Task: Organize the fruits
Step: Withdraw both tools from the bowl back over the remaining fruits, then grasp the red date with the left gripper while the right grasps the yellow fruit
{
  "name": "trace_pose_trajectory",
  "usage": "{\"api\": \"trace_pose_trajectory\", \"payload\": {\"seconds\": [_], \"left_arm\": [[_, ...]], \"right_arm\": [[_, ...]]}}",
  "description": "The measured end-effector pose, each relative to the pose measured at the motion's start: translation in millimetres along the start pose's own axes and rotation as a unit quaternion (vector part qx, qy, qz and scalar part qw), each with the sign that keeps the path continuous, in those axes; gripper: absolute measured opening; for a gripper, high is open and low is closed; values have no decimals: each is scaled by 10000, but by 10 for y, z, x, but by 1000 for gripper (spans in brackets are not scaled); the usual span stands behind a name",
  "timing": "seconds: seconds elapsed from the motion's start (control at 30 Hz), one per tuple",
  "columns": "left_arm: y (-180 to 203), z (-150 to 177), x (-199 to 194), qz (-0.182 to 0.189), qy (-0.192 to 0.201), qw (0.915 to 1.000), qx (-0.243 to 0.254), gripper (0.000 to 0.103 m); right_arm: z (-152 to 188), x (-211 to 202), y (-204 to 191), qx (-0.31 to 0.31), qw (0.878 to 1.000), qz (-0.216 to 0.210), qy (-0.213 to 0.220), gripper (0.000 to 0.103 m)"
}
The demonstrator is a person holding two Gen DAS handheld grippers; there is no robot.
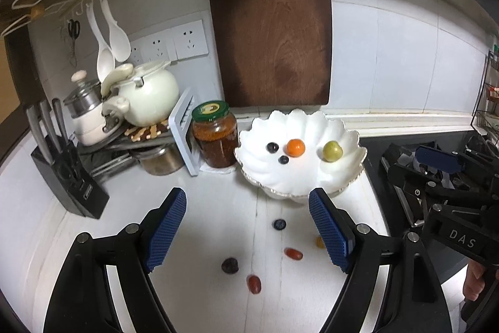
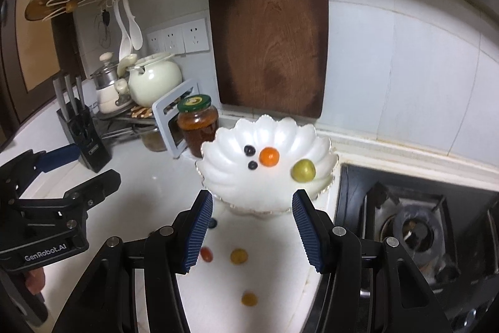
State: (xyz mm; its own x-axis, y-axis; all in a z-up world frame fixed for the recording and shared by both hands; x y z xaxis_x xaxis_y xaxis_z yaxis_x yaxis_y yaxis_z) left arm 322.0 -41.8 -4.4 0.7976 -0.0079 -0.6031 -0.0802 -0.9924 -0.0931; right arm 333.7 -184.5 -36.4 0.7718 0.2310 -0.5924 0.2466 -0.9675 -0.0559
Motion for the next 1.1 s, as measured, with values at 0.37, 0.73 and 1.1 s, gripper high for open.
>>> {"api": "trace_pose_trajectory", "payload": {"seconds": [0.37,0.73,1.1], "left_arm": [[-30,381,26,120,-388,9990,-164,81],[-90,687,23,-77,-402,9991,-79,81],[-116,1034,165,-74,-681,9975,-164,81]], "right_arm": [[313,-8,-53,19,9999,64,-129,55],[602,49,-128,-38,9995,147,-272,55],[868,169,-171,-57,9986,220,-477,55]]}}
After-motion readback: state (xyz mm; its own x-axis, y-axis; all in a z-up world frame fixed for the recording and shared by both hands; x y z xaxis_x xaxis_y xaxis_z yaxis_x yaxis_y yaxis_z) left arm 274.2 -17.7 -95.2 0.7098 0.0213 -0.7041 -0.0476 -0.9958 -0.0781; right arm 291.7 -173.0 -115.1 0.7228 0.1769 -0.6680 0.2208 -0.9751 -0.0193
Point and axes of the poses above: each gripper's, at about its wrist camera, not at the fingertips, and x roughly the way its jaws point, y to its right, z to its underside, the point moved 6 cm from there along x, roughly the way its jaws point, and after that the axes turned 2 degrees about -x, right-handed, at the moved point
